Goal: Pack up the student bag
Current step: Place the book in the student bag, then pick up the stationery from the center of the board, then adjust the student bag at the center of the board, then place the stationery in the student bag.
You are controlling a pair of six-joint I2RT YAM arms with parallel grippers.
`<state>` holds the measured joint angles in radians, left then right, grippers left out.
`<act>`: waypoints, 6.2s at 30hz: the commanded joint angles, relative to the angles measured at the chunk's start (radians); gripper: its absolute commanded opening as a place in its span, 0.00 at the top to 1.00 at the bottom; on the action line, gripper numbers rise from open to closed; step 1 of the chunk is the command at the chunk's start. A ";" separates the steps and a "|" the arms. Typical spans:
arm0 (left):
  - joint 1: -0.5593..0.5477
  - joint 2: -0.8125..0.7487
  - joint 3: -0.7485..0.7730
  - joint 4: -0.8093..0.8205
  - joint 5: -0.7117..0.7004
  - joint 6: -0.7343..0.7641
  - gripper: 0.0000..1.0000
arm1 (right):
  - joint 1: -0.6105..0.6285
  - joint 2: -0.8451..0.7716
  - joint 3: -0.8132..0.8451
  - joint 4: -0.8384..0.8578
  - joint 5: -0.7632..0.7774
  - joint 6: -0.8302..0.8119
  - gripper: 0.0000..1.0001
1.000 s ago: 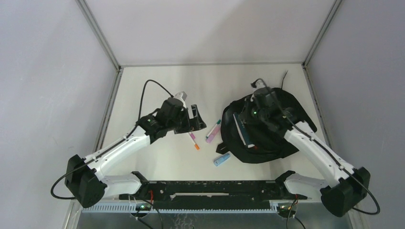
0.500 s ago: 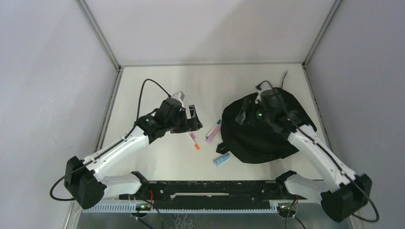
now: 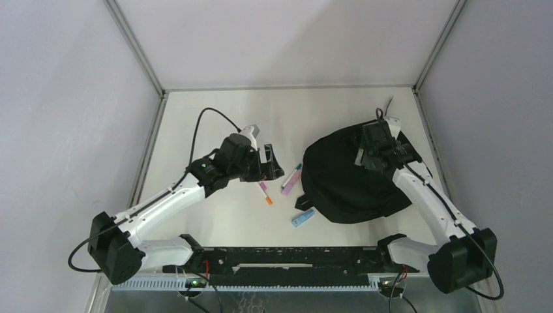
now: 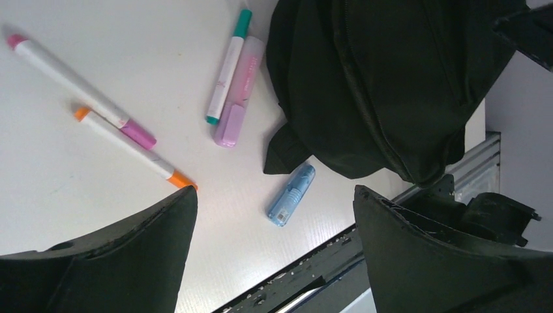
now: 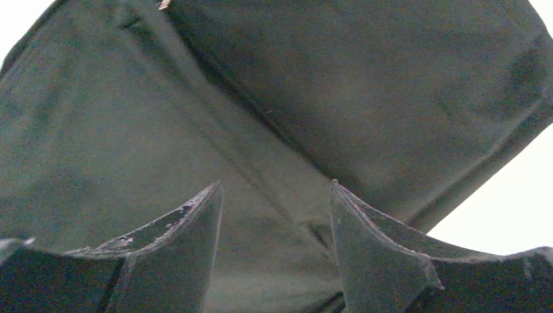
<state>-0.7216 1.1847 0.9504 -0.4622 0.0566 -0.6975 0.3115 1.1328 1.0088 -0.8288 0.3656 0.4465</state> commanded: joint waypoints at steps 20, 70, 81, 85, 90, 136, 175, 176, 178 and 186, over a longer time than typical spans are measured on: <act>-0.218 0.046 -0.097 0.026 -0.114 0.190 0.15 | 0.062 -0.192 -0.111 0.153 -0.122 0.123 0.23; -0.299 0.311 0.053 0.002 -0.278 0.178 1.00 | -0.283 0.208 -0.047 0.183 -0.265 0.001 0.34; -0.172 0.133 0.132 -0.023 -0.101 0.170 0.99 | -0.044 0.232 0.009 0.111 -0.340 -0.099 0.37; -0.161 0.158 0.228 -0.021 -0.074 0.166 0.99 | 0.007 0.322 0.063 0.029 -0.183 -0.102 0.34; -0.159 0.223 0.282 -0.012 -0.020 0.156 1.00 | -0.020 0.412 0.084 0.048 -0.134 -0.098 0.42; -0.181 0.584 0.500 0.443 0.529 -0.303 1.00 | 0.025 -0.204 -0.041 -0.117 -0.135 0.108 1.00; -0.263 0.731 0.624 0.375 0.388 -0.327 0.47 | -0.084 -0.229 -0.045 -0.095 -0.267 0.080 1.00; -0.266 0.693 0.599 0.349 0.383 -0.282 0.49 | -0.084 -0.226 -0.045 -0.095 -0.267 0.080 1.00; -0.274 0.609 0.544 0.276 0.358 -0.177 0.51 | -0.084 -0.221 -0.045 -0.094 -0.264 0.079 1.00; -0.248 0.230 0.220 0.013 0.063 0.096 0.43 | -0.087 -0.207 -0.056 -0.077 -0.265 0.078 1.00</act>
<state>-0.9985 1.5654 1.2934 -0.3008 0.2890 -0.7849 0.2283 0.9260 0.9405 -0.9604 0.1123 0.5259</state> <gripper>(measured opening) 0.536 0.007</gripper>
